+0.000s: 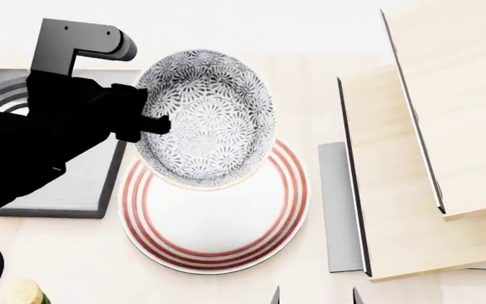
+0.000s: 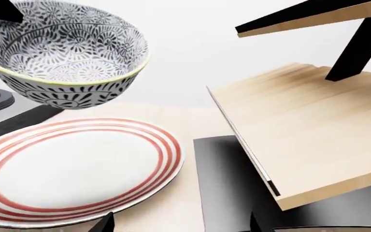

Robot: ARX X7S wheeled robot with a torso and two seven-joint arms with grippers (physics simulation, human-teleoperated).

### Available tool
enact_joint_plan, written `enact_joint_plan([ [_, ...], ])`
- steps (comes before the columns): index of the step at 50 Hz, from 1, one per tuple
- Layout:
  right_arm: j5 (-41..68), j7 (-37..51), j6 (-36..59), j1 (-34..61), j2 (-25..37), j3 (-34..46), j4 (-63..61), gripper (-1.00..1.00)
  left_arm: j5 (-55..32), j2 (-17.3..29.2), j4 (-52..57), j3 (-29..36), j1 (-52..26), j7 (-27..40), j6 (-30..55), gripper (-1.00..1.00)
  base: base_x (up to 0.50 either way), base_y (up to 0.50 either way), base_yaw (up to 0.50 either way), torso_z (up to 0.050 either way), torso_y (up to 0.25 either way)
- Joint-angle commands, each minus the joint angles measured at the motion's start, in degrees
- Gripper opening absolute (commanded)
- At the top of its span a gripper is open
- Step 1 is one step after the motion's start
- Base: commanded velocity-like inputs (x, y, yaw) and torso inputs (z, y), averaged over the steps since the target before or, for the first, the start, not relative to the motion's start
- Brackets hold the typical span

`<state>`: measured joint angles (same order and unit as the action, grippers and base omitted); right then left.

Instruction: Pick up the akita bowl and put it on the plate.

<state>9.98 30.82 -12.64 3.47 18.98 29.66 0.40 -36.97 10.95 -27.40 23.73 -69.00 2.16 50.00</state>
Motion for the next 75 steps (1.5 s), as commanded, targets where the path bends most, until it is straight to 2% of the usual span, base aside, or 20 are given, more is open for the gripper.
enact_joint_plan([
  [1,-0.03,0.01,-0.13,0.10,-0.04,0.26,0.27,1.00,-1.09,-0.11,-0.06,-1.06,0.40,-0.03,-1.04,-1.00,0.00,0.00,0.00,0.000,0.000],
  [12,-0.02,-0.09,-0.21,0.39,-0.27,0.60,1.14,1.00,-1.55,-0.92,-3.76,-1.61,0.51,-0.60,-2.09,-1.00,0.00,0.00,0.00,0.000,0.000],
  [31,0.14,-0.05,-0.75,0.55,-0.36,0.75,2.23,1.00,-6.43,-2.43,-11.27,-6.34,0.61,-1.22,-0.49,-1.00,0.00,0.00,0.00,0.000,0.000],
  [48,0.06,0.08,-0.85,0.69,-0.28,0.99,2.40,1.00,-7.08,-3.52,-18.89,-7.91,0.89,-2.88,-4.05,-1.00,0.00,0.00,0.00,0.000,0.000],
  [69,0.26,-0.11,-1.27,1.13,-0.62,1.40,3.80,1.00,-7.48,-3.17,-19.74,-7.69,2.00,-3.60,-5.09,-1.00,0.00,0.00,0.00,0.000,0.000],
  [75,0.31,-0.13,-1.20,1.26,-0.70,1.54,4.00,1.00,-8.45,-2.58,-16.92,-8.04,3.08,-2.73,-3.92,-1.00,0.00,0.00,0.00,0.000,0.003],
])
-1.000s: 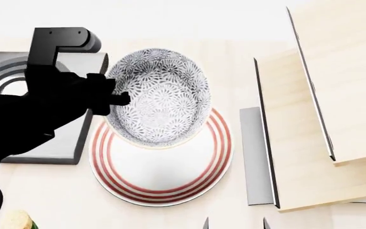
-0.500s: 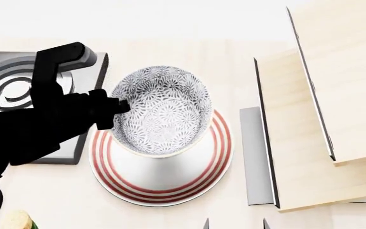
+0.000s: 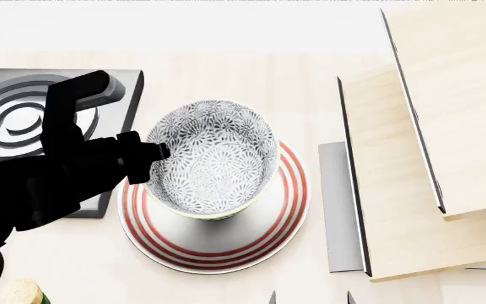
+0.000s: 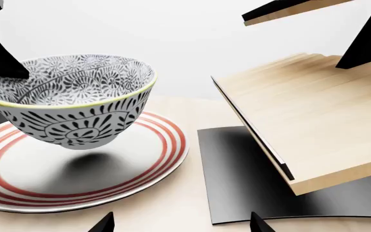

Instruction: Pick up the akita bowl and put it on the plate.

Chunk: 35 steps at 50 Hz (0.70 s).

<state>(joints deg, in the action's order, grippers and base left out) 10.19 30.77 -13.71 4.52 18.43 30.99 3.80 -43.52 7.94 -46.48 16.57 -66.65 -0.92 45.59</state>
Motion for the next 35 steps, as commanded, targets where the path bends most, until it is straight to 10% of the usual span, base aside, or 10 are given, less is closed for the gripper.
enact_joint_plan([
  [1,0.09,-0.04,-0.15,0.23,-0.14,0.20,0.64,1.00,-1.84,0.44,2.26,-0.83,0.82,0.42,0.38,-1.00,0.00,0.00,0.00,0.000,0.000],
  [35,0.22,0.14,-0.39,0.61,-0.14,0.59,1.38,1.00,-1.97,0.77,2.35,0.28,2.03,-0.16,-0.79,-1.00,0.00,0.00,0.00,0.000,0.000],
])
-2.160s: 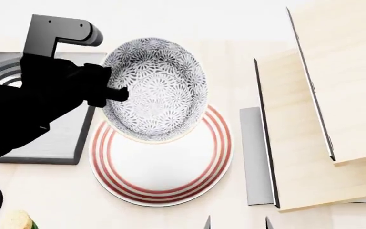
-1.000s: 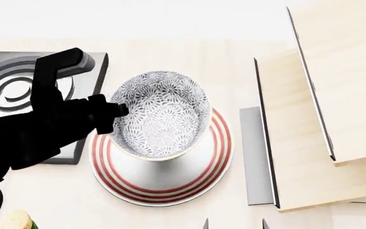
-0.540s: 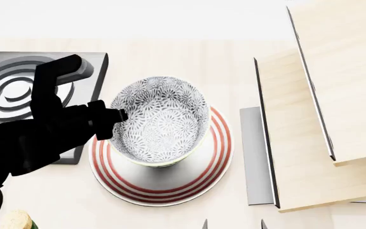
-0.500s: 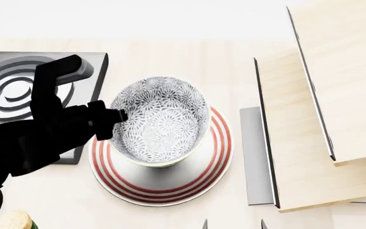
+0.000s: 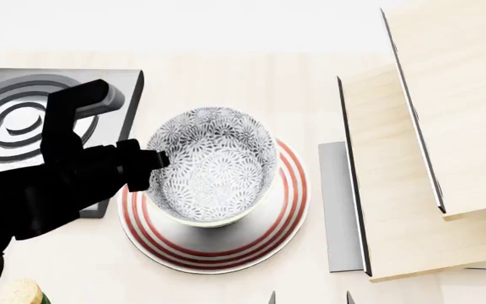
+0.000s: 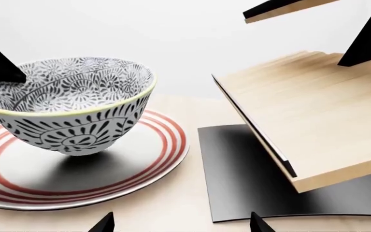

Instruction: Pick up the akita bowl and put it on the plate.

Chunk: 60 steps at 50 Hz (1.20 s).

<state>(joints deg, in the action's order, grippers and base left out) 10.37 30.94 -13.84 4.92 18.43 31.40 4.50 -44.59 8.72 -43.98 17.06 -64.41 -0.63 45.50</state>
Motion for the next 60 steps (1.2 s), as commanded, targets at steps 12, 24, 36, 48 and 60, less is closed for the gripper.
enact_joint_plan([
  [12,0.14,-0.14,-0.81,0.34,-0.30,0.36,1.59,1.00,-0.14,-0.50,-2.85,0.46,-0.70,-1.19,-2.34,-1.00,0.00,0.00,0.00,0.000,0.001],
  [24,0.26,0.14,-0.33,0.10,0.09,0.41,0.48,1.00,0.01,-0.55,-2.98,1.25,-0.59,-1.64,-2.43,-1.00,0.00,0.00,0.00,0.000,0.000],
  [36,0.39,0.10,-0.62,0.10,0.12,0.55,0.79,1.00,0.57,-1.16,-5.13,1.63,-1.45,-1.61,-3.82,-1.00,0.00,0.00,0.00,0.000,0.001],
  [48,0.32,0.14,-0.81,0.19,0.00,0.81,1.33,1.00,1.56,-1.86,-9.62,2.24,-2.72,-3.04,-6.33,-1.00,0.00,0.00,0.00,0.000,0.000],
  [60,0.45,0.07,-1.24,0.28,-0.08,0.94,1.87,1.00,1.50,-2.14,-9.19,2.65,-2.86,-2.58,-6.20,-1.00,0.00,0.00,0.00,0.000,0.000],
])
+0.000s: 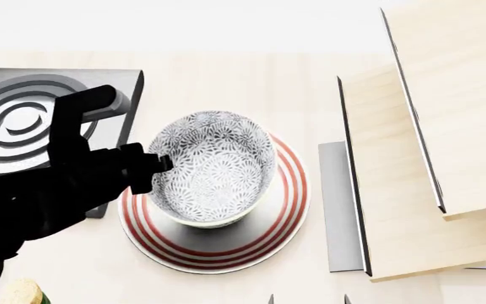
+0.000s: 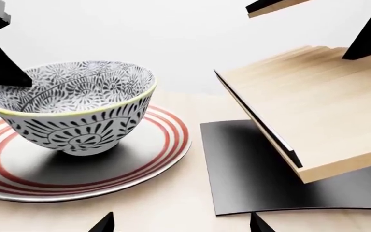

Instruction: Pick up the akita bowl and put it on the plate.

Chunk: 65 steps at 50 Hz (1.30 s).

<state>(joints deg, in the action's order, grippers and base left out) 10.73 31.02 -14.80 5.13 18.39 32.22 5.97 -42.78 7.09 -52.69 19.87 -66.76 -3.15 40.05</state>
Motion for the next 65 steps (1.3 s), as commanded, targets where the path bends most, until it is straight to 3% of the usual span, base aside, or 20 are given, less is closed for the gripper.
enact_joint_plan([
  [1,0.15,-0.05,-0.34,0.06,-0.03,0.12,0.45,1.00,-0.50,-0.46,0.14,-0.06,-0.28,-0.23,-0.36,-1.00,0.00,0.00,0.00,0.000,0.000],
  [6,0.13,-0.09,-0.59,0.23,-0.17,0.18,1.23,1.00,-0.19,-0.59,0.30,0.40,-0.08,-0.22,-0.80,-1.00,0.00,0.00,0.00,0.000,0.000],
  [7,0.18,-0.07,-0.50,0.21,-0.13,0.17,1.09,1.00,-0.19,-0.59,0.30,0.40,-0.08,-0.22,-0.80,1.00,0.00,0.00,0.00,0.000,0.000],
  [31,0.46,-0.15,-0.90,0.46,-0.24,0.45,1.98,1.00,-1.43,1.14,6.69,0.80,1.55,2.44,2.07,1.00,0.00,0.00,0.00,0.000,0.000],
  [58,0.42,-0.02,-0.70,0.55,-0.17,0.99,1.49,1.00,-11.21,14.36,47.92,-5.32,10.26,16.06,14.36,1.00,0.00,0.00,0.00,0.000,0.000],
  [63,0.45,0.02,-0.70,0.57,-0.14,1.03,1.48,1.00,-11.33,14.41,48.02,-5.30,10.29,16.16,14.37,1.00,0.00,0.00,0.00,0.000,0.000],
  [64,0.49,0.37,-0.46,0.52,0.19,0.68,0.96,1.00,-14.53,18.08,56.61,-8.60,12.84,20.21,16.05,1.00,0.00,0.00,0.00,0.000,0.000],
  [65,0.55,0.36,-0.39,0.51,0.21,0.70,0.86,1.00,-14.85,18.68,61.88,-8.78,13.15,20.77,16.46,1.00,0.00,0.00,0.00,0.000,0.000],
])
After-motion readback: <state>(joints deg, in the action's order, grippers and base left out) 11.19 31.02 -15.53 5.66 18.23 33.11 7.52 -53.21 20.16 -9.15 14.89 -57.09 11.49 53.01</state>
